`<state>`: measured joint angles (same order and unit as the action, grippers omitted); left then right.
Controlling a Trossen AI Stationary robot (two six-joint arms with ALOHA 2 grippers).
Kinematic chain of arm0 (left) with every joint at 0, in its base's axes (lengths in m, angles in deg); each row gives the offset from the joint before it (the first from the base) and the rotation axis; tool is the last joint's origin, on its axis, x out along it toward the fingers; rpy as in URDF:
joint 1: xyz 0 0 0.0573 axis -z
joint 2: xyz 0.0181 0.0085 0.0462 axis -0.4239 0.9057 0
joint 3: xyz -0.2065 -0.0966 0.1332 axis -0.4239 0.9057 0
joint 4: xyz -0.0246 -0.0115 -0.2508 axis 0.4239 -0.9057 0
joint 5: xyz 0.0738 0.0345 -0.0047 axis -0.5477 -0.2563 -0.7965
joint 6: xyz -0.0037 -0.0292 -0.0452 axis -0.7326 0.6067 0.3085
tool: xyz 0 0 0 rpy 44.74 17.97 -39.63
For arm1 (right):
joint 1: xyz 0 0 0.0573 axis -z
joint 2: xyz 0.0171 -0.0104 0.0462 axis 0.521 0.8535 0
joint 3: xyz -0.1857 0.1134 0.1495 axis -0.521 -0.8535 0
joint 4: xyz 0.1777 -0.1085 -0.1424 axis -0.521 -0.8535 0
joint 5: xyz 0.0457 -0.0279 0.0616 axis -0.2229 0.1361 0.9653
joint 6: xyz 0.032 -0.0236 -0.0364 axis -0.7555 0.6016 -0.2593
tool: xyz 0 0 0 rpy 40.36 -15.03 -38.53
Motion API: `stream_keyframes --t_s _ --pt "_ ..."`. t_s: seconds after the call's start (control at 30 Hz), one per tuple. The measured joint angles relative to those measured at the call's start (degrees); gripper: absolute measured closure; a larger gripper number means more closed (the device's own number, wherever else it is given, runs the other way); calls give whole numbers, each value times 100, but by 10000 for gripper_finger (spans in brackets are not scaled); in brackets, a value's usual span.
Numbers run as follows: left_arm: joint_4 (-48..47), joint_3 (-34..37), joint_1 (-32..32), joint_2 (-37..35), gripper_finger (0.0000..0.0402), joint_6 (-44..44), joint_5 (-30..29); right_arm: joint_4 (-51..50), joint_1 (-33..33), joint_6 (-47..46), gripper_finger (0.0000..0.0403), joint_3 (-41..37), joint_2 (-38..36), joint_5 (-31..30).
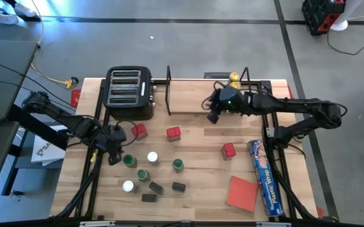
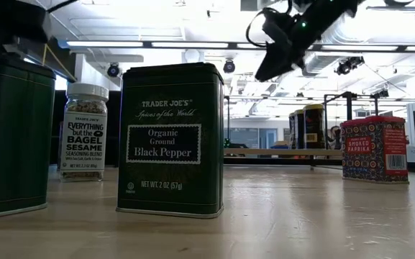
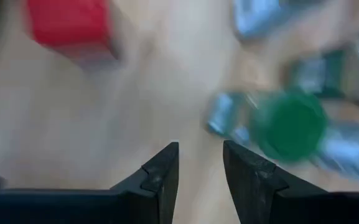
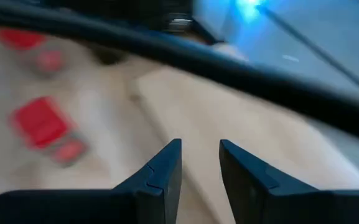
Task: Shelf spices
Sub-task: Put the bottom red seasoning can on the shelf
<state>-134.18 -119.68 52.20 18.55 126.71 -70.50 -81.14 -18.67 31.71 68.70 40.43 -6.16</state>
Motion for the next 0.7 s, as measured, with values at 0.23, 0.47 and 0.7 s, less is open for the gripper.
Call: stream_keyframes --t_s 0.23,0.47,0.7 --pt "152 -4 -270 0 282 102 -2047 387 -173 733 280 -102 550 1742" --pt "213 -4 -435 0 282 104 -2935 -2543 -789 776 191 886 566 2082" --pt "527 -4 -515 2 282 14 -3870 -4652 -1419 -2093 124 1327 556 2406"
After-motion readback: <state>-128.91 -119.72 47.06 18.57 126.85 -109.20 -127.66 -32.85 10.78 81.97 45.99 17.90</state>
